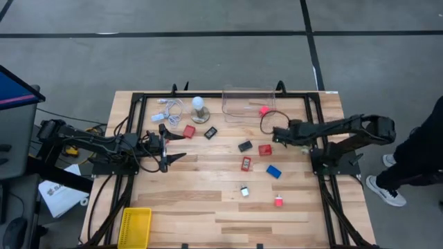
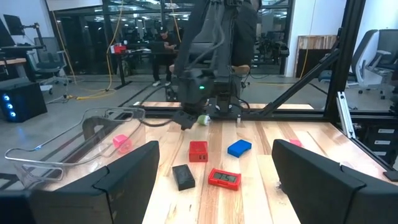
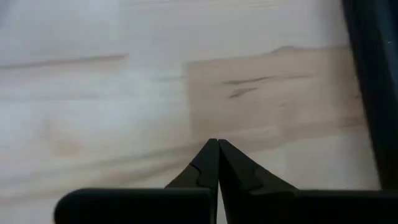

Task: Pick & Place Office items
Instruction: Put the green charger adapter into the transparent bin

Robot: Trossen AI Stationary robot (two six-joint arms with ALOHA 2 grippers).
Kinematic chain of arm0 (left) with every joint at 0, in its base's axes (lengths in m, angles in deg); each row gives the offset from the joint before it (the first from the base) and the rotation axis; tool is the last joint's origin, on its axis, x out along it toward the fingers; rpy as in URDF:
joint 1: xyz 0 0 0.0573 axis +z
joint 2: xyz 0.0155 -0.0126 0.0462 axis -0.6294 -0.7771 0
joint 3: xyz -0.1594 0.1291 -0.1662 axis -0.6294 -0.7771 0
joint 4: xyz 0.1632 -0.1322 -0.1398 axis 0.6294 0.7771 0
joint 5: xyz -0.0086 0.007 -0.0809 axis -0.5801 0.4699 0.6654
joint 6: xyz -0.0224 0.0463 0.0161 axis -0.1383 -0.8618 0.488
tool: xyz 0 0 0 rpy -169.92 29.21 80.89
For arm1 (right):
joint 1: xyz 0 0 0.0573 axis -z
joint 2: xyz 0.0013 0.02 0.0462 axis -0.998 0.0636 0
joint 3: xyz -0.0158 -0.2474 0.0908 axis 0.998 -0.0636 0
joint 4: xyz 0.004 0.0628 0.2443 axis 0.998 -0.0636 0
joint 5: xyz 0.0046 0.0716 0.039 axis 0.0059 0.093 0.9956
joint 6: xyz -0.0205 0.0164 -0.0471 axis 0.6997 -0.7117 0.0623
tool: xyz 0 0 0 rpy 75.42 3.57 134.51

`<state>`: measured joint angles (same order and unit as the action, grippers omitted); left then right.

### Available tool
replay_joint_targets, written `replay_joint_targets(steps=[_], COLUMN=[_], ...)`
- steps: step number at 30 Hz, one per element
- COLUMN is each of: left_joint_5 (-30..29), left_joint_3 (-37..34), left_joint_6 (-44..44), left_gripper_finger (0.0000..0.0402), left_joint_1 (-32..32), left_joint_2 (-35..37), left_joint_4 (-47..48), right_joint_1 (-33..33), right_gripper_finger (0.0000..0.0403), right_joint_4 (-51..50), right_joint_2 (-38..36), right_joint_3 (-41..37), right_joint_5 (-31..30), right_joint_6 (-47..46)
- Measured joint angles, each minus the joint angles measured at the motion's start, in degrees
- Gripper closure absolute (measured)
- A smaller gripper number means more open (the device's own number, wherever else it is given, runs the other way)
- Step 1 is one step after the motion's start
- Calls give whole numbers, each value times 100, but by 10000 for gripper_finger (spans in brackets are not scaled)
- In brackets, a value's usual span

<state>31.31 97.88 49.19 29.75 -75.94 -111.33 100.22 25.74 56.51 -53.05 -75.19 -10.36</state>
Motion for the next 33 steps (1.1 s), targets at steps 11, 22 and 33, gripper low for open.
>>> replay_joint_targets(steps=[11,22,33], left_joint_5=[-1,196,223], left_joint_3=[0,2,9], left_joint_6=[19,-109,-441], left_gripper_finger=[92,92,92], left_joint_1=[0,0,0], left_joint_2=[2,2,2], left_joint_4=[0,-314,-628], right_joint_1=[-2038,-1547,-568], right_gripper_finger=[402,263,107], right_joint_4=[-1112,-2892,-2610], right_joint_2=[-259,-232,-228], right_joint_3=[823,1416,1416], right_joint_5=[-441,-3,476], right_joint_6=[-977,-1467,-1013])
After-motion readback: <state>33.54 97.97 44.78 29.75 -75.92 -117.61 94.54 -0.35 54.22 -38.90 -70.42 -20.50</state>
